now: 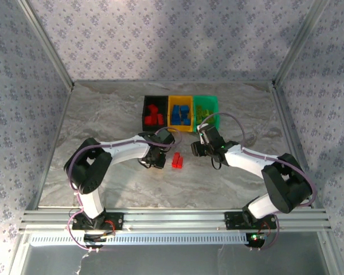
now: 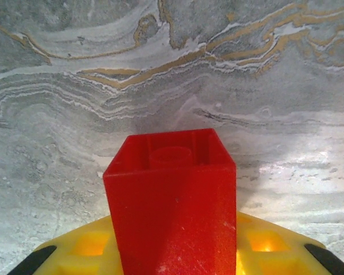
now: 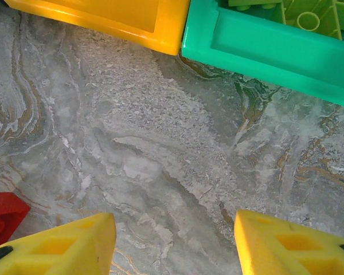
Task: Sort the legos into containers by color
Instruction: Pick up the lego from the center of the table, then place the lego in the container.
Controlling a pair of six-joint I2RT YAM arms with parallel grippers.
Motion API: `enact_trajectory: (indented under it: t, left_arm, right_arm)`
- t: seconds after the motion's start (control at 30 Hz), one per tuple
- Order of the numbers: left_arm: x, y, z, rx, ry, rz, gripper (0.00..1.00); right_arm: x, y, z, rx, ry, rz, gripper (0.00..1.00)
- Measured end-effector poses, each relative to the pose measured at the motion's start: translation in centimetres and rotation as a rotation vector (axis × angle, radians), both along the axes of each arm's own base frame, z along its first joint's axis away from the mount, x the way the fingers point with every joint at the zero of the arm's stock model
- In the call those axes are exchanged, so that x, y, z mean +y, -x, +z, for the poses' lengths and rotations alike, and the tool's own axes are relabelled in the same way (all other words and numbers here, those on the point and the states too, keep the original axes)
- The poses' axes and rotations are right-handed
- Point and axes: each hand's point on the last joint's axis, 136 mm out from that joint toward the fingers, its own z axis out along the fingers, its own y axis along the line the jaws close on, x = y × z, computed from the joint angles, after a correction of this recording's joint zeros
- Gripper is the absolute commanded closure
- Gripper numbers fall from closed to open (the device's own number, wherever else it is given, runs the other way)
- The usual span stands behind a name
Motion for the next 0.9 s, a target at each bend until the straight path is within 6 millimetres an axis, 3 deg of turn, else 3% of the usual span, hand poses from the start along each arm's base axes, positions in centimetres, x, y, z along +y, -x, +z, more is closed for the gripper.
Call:
enact_trajectory:
  t: [0.13,0.53,0.63,0.9]
  left_arm:
    - [0.0,0.0,0.0,-0.002,-0.002,0.000,0.85]
    - [-0.8,-2.6,3.1,-0.094,-0.021,-0.010,0.86]
    - [-0.9,-4.0,4.7,-0.151,-0.036,-0.013,0.86]
    - [-1.5,-10.6,12.4,-0.361,-0.028,0.038,0.87]
  right_arm:
    - [0.1,-0.1,-0.1,0.004,0.002,0.000,0.41]
    - [0.2,-0.1,-0.2,0.005,0.004,0.003,0.41]
    - [0.2,0.0,-0.2,0.005,0.004,0.004,0.41]
    - [0.4,0.1,-0.2,0.005,0.004,0.010,0.41]
